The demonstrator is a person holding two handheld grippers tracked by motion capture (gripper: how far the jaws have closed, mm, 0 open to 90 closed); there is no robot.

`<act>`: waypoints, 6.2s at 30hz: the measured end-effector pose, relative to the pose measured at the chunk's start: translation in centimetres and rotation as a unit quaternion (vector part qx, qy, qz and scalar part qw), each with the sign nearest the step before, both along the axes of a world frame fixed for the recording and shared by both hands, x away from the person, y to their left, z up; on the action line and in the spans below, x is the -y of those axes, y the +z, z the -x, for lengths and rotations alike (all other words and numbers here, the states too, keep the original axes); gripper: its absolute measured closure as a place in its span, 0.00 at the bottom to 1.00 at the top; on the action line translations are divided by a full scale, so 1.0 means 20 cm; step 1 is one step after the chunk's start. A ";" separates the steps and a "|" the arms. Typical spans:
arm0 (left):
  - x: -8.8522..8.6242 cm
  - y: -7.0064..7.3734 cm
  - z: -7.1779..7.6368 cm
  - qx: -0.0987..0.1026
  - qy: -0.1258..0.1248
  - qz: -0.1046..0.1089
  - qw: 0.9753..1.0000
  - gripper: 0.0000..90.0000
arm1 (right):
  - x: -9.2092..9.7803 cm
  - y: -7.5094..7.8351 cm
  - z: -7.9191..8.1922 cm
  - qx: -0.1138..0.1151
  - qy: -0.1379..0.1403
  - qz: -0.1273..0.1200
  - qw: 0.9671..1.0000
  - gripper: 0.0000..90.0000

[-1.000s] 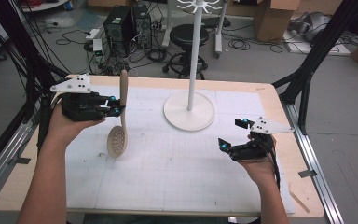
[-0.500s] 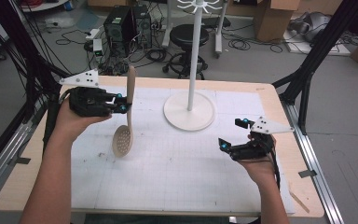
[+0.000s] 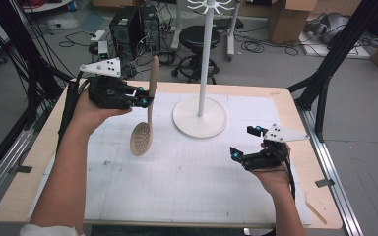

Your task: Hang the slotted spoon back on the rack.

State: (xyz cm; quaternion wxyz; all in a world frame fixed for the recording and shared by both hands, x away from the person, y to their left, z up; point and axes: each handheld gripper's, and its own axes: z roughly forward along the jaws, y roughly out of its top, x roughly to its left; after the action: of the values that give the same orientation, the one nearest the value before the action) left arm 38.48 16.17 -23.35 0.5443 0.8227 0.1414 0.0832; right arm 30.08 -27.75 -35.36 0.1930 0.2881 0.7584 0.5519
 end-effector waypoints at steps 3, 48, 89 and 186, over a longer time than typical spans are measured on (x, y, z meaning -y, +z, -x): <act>0.03 0.01 -0.03 -0.002 -0.005 -0.007 1.000 0.83 | 0.00 0.00 0.00 0.001 0.000 -0.004 1.000 0.02; 0.26 0.34 -0.51 0.000 0.054 -0.031 0.998 0.83 | 0.00 -0.02 -0.01 -0.004 0.005 -0.004 1.000 0.02; 0.40 0.31 -0.59 -0.012 0.046 -0.057 0.997 0.83 | 0.01 -0.02 0.00 -0.003 0.003 0.000 1.000 0.02; -0.37 -0.69 0.33 -0.014 0.116 0.088 0.989 0.12 | -0.06 -0.07 -0.03 -0.013 0.012 0.016 1.000 0.02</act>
State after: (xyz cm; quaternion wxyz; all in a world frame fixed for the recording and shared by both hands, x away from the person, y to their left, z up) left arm 31.91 23.53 -37.19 0.5991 0.7507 0.2504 0.1218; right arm 30.71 -26.56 -36.78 0.1809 0.2831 0.7730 0.5381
